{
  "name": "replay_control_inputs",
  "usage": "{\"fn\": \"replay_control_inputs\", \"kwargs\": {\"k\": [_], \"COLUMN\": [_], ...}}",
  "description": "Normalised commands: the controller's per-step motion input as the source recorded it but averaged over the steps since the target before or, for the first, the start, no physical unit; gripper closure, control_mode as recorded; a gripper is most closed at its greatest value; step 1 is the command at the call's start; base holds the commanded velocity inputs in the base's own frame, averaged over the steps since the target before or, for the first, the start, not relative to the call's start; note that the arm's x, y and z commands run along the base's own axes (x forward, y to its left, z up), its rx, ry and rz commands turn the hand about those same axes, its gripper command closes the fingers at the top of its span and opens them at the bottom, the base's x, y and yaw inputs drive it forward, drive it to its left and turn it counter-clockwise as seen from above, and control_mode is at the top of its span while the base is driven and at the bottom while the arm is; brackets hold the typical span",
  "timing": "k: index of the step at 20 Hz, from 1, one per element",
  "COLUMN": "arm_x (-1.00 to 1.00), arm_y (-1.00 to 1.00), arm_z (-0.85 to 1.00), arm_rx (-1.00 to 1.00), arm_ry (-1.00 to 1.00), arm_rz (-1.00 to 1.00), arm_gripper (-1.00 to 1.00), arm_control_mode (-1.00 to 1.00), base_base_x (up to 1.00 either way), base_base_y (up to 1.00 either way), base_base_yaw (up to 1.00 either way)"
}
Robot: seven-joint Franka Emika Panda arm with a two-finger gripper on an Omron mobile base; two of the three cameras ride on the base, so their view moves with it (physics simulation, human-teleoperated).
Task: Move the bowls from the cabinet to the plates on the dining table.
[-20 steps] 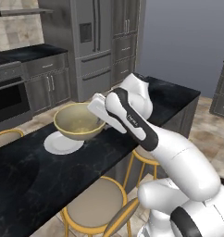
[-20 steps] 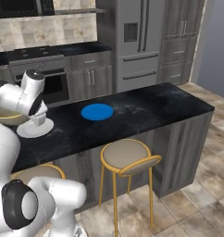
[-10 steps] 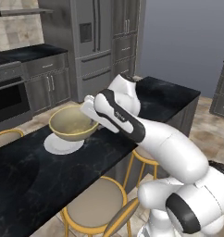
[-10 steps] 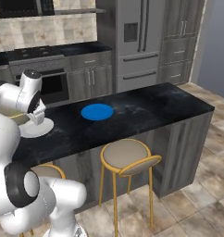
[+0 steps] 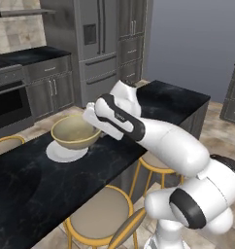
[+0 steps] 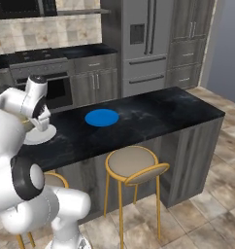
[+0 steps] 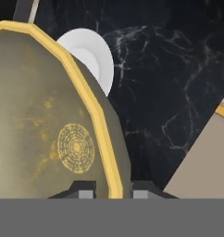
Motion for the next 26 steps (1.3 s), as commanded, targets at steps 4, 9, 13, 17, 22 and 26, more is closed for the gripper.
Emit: {"fn": "replay_control_inputs", "kwargs": {"k": [4,9,13,17,22,26], "arm_x": [0.17,0.18,0.15,0.24,0.29,0.35], "arm_y": [0.02,0.04,0.08,0.08,0.07,0.08], "arm_z": [-0.36,-0.32,-0.22,-0.13,-0.16,-0.16], "arm_rx": [0.03,0.01,-0.01,-0.02,0.0,0.0], "arm_ry": [0.0,-0.03,-0.07,-0.04,0.0,0.03], "arm_rz": [0.0,0.0,0.0,0.0,0.0,0.0], "arm_gripper": [1.0,1.0,1.0,1.0,1.0,1.0], "arm_control_mode": [-1.0,-1.0,-1.0,-1.0,-1.0,-1.0], "base_base_x": [0.0,0.0,0.0,0.0,0.0,0.0], "base_base_y": [0.0,0.0,0.0,0.0,0.0,0.0], "base_base_yaw": [0.0,0.0,0.0,0.0,0.0,0.0]}}
